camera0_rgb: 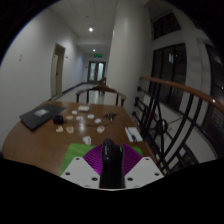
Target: Arrange mouse
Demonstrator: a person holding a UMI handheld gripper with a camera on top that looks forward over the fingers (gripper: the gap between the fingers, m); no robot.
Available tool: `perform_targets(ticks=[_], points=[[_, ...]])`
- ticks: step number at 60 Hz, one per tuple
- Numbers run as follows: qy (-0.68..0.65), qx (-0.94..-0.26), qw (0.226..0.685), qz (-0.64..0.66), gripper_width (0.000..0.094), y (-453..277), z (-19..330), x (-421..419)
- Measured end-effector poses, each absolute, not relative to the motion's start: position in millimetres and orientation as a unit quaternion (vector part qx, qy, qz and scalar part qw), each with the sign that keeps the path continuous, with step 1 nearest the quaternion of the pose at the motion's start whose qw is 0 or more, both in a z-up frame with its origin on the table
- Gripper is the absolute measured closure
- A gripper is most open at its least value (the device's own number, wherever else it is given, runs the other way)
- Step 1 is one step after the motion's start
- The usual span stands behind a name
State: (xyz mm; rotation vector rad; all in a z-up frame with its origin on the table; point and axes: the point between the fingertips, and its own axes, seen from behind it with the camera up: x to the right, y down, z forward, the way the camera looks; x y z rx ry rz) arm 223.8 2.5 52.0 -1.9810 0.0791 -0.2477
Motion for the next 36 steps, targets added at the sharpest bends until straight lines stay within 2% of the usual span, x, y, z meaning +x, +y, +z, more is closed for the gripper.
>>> perform_targets(ticks=[9, 17, 21, 26, 32, 34, 36], points=[[0.041, -0.856, 0.508, -0.087, 0.0693, -2, -7, 226], [0.045, -0.856, 0.508, -0.082, 0.0695, -1, -10, 228], [0.049, -0.861, 0.500, -0.077, 0.0639, 0, -11, 229], [0.029, -0.872, 0.483, -0.075, 0.0506, -4, -12, 228], [-0.005, -0.879, 0.473, -0.059, 0.0067, -24, -3, 215], [-0.011, -0.876, 0.480, -0.055, 0.0103, -33, 5, 211], [-0.014, -0.870, 0.490, -0.049, 0.0088, -44, 13, 207]])
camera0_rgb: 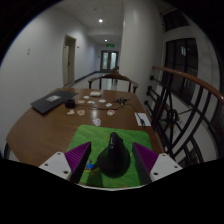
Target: Arrange mouse
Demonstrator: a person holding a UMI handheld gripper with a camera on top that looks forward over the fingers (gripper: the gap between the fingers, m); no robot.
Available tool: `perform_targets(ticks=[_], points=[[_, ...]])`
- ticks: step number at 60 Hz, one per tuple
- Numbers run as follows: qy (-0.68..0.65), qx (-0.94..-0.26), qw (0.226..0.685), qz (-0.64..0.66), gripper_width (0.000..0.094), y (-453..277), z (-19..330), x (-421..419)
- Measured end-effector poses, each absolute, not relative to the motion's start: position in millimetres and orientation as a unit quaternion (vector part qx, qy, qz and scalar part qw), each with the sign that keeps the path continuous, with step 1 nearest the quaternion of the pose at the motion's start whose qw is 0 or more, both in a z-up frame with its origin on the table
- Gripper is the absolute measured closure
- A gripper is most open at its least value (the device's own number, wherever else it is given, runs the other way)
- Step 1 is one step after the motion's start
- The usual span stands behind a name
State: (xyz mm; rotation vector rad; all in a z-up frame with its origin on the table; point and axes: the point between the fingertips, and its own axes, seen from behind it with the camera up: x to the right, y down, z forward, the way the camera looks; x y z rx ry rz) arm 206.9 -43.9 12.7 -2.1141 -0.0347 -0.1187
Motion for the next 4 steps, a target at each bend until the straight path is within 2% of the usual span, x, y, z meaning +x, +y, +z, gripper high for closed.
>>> perform_targets(ticks=[4], points=[[-0.011, -0.862, 0.505, -0.036, 0.0087, -69, 30, 202]])
